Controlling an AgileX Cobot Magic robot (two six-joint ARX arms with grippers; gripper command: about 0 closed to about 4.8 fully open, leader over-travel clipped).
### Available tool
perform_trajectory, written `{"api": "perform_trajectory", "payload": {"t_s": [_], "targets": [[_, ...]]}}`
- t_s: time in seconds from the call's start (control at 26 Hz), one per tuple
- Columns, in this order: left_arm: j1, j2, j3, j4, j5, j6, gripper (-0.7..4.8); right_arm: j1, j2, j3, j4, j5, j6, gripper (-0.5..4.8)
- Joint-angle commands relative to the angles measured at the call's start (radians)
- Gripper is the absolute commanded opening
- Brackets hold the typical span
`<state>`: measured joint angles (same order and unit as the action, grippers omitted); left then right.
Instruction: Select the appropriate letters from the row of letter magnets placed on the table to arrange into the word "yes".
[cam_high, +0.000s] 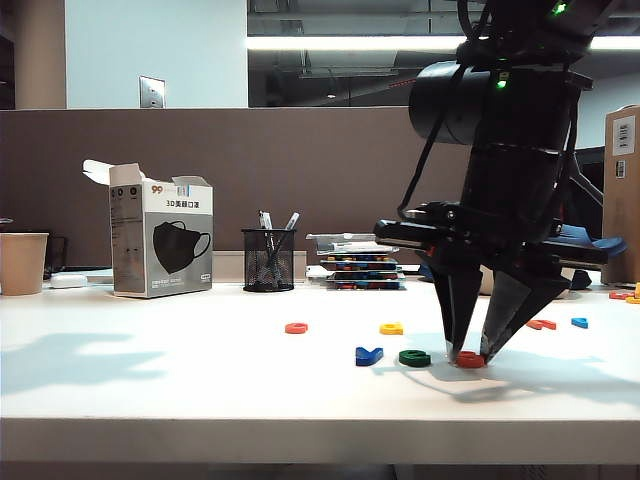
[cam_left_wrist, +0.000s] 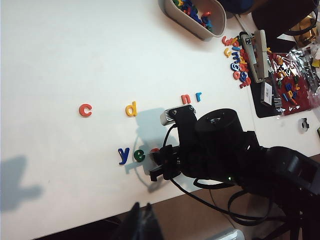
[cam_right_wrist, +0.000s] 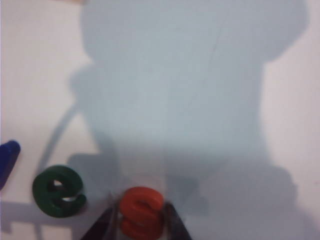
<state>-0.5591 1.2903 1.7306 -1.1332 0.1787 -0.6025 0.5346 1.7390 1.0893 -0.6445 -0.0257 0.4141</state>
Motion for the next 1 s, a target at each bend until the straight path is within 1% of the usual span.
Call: {"api": "perform_trajectory", "payload": {"t_s": [0.04, 0.08, 0.92, 1.0], "targets": [[-0.002, -0.004, 0.003, 0.013, -0.002, 0.004, -0.05, 0.000, 0.003, -0.003, -0.016, 0.007, 0.002, 1.65], [-0.002, -0.004, 0.003, 0.013, -0.002, 0.004, -0.05, 0.000, 0.003, -0.003, -0.016, 0.005, 0.002, 1.92], [-0.002, -0.004, 0.003, 0.013, -0.002, 0.004, -0.05, 0.000, 0.000, 0.002, -0.016, -0.006, 0.002, 1.92], [-0.002, -0.004, 0.003, 0.013, -0.002, 0.004, -0.05, -0.001, 0.000, 0.026, -0.035, -0.012, 0.001, 1.92]]}}
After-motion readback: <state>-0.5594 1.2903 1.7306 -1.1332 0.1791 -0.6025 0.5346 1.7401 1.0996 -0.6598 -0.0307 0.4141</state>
